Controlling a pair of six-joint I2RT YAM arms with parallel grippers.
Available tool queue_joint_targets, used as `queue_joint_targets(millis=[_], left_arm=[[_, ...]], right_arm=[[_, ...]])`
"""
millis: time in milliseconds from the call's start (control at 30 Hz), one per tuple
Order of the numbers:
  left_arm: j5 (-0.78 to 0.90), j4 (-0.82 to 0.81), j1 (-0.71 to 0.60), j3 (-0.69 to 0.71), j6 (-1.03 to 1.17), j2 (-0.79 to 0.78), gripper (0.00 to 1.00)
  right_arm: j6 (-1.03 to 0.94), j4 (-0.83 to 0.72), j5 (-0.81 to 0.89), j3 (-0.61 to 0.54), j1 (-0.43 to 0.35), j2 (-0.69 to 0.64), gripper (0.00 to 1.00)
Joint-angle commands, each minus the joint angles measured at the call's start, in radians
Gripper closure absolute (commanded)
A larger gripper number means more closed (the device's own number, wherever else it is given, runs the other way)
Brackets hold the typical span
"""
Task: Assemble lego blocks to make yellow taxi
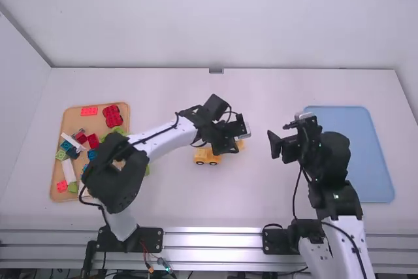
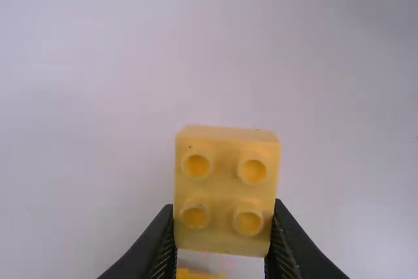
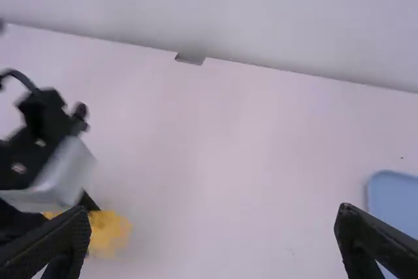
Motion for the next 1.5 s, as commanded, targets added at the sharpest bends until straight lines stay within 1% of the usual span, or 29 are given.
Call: queue_joint_targets(millis=[0,100,133,200,300,333,433,500,567,633,767,833,867,933,967,1067,1100,1133,1200,1300,1400,1467], left_arm=[[-0.053,-0.033,-0.029,0.052,0.060,0.065,0.98],[-0.122,-0.044,-0.068,0.074,0.090,0.122,0.98],[-0.182,-0.041,-0.093,0.074,0.113,0.145,0.98],[-0.250,-0.028,-0.119,0.070,0.114,0.165,0.98],[-0.293,0.015,-0.142,0.045,0.114,0.169,0.98],[-0.298,0.053,-0.146,0.031,0.112,0.169,0.98],[-0.299,0.089,-0.142,0.008,0.103,0.169,0.97],[-0.300,0.086,-0.145,0.005,0.103,0.169,0.92],[-0.308,0.086,-0.144,0.000,0.103,0.169,0.85],[-0.336,0.099,-0.144,-0.010,0.103,0.169,0.82],[-0.343,0.126,-0.144,-0.029,0.103,0.169,0.80],[-0.343,0.130,-0.144,-0.033,0.103,0.169,0.77],[-0.344,0.129,-0.144,-0.034,0.103,0.169,0.70],[-0.344,0.130,-0.144,-0.033,0.103,0.169,0.62],[-0.343,0.129,-0.144,-0.032,0.103,0.169,0.57],[-0.344,0.136,-0.144,-0.032,0.103,0.169,0.12],[-0.344,0.140,-0.144,-0.032,0.103,0.169,0.03],[-0.352,0.140,-0.144,-0.027,0.101,0.168,0.01],[-0.352,0.121,-0.144,-0.012,0.102,0.163,0.01],[-0.327,0.095,-0.129,0.013,0.047,0.111,0.01],[-0.259,0.100,-0.103,-0.007,0.058,0.047,0.01],[-0.255,0.109,-0.080,-0.034,0.048,-0.002,0.01]], right_arm=[[0.038,-0.003,0.016,-0.023,-0.014,-0.077,0.01],[0.061,-0.026,0.016,-0.037,-0.032,-0.149,0.01],[0.064,-0.034,0.015,-0.043,-0.046,-0.182,0.02],[0.063,-0.040,0.016,-0.051,-0.061,-0.207,0.02],[0.064,-0.039,0.011,-0.061,-0.079,-0.217,0.01],[0.064,-0.037,0.011,-0.063,-0.086,-0.216,0.02],[0.063,-0.032,0.012,-0.063,-0.081,-0.201,0.02],[0.063,-0.021,0.011,-0.063,-0.073,-0.188,0.01],[0.062,-0.005,0.012,-0.063,-0.054,-0.162,0.02],[0.059,0.013,0.012,-0.063,-0.038,-0.138,0.01],[0.051,0.045,0.013,-0.063,-0.021,-0.090,0.01],[0.052,0.058,0.013,-0.063,-0.018,-0.072,0.01],[0.052,0.063,0.012,-0.063,-0.019,-0.064,0.01],[0.052,0.066,0.012,-0.062,-0.020,-0.053,0.01],[0.052,0.065,0.012,-0.060,-0.020,-0.052,0.01],[0.040,0.064,0.012,-0.053,-0.017,-0.045,0.02],[0.024,0.061,0.012,-0.050,-0.018,-0.044,0.02],[0.018,0.058,0.012,-0.047,-0.019,-0.045,0.02],[0.017,0.059,0.014,-0.046,-0.019,-0.048,0.01],[-0.032,0.066,0.014,-0.046,-0.019,-0.040,0.02],[-0.041,0.088,0.015,-0.046,-0.019,-0.016,0.01],[-0.063,0.100,0.012,-0.044,-0.019,0.009,0.01]])
